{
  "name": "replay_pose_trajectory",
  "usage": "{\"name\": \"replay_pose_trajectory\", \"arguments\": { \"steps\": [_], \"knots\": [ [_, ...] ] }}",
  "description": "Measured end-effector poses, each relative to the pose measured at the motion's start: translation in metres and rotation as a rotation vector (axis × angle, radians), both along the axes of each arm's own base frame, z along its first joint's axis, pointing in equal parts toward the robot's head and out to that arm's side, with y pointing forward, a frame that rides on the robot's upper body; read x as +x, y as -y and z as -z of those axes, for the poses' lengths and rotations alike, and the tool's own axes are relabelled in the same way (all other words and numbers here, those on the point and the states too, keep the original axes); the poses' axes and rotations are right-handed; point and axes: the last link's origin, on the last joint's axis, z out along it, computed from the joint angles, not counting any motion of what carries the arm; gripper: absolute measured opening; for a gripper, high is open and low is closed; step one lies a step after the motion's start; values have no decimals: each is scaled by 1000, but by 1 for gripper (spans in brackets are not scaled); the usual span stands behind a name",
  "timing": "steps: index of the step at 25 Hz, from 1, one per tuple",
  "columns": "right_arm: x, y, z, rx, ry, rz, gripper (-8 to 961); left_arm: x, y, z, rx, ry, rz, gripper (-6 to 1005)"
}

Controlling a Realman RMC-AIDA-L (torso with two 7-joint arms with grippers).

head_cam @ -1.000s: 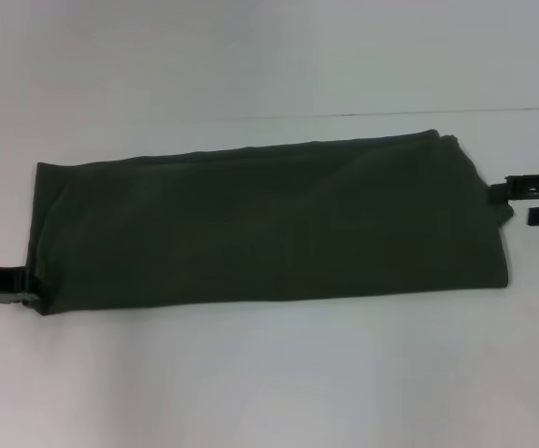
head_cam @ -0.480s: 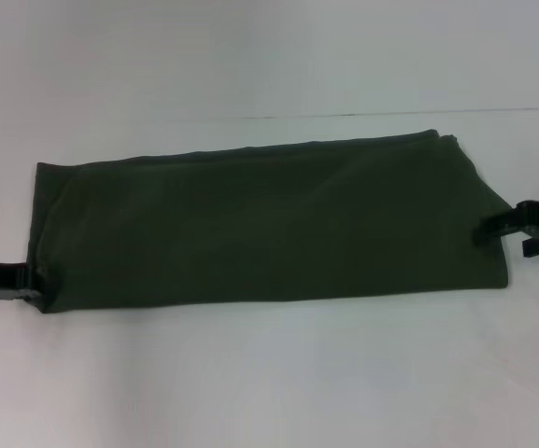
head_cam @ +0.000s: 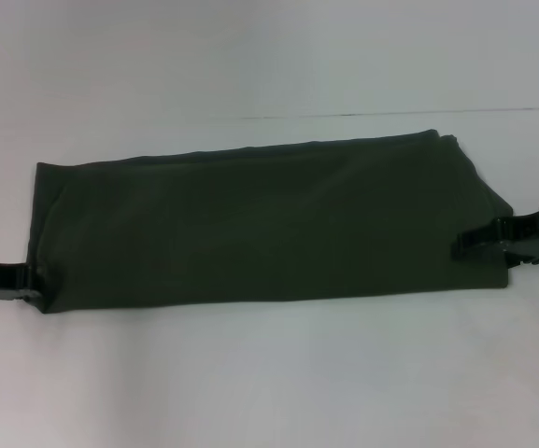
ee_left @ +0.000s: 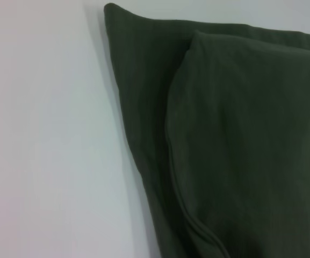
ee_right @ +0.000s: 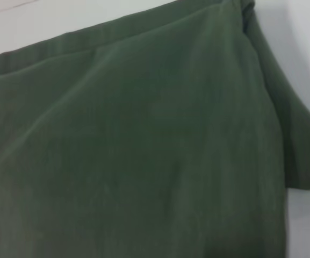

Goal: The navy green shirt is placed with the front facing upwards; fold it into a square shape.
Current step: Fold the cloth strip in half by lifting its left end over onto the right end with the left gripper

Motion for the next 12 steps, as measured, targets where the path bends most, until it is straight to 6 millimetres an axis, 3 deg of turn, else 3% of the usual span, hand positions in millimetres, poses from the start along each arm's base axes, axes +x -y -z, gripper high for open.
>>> {"name": "replay_pose_trajectory", "arguments": {
  "steps": [8, 12],
  "knots": [
    [-1, -1, 4, -6, 14, -9, 891, 1, -1, 0, 0, 1, 3, 52],
    [-1, 0, 6, -15, 34, -16, 747, 1, -1, 0, 1, 1, 5, 52]
  ]
}}
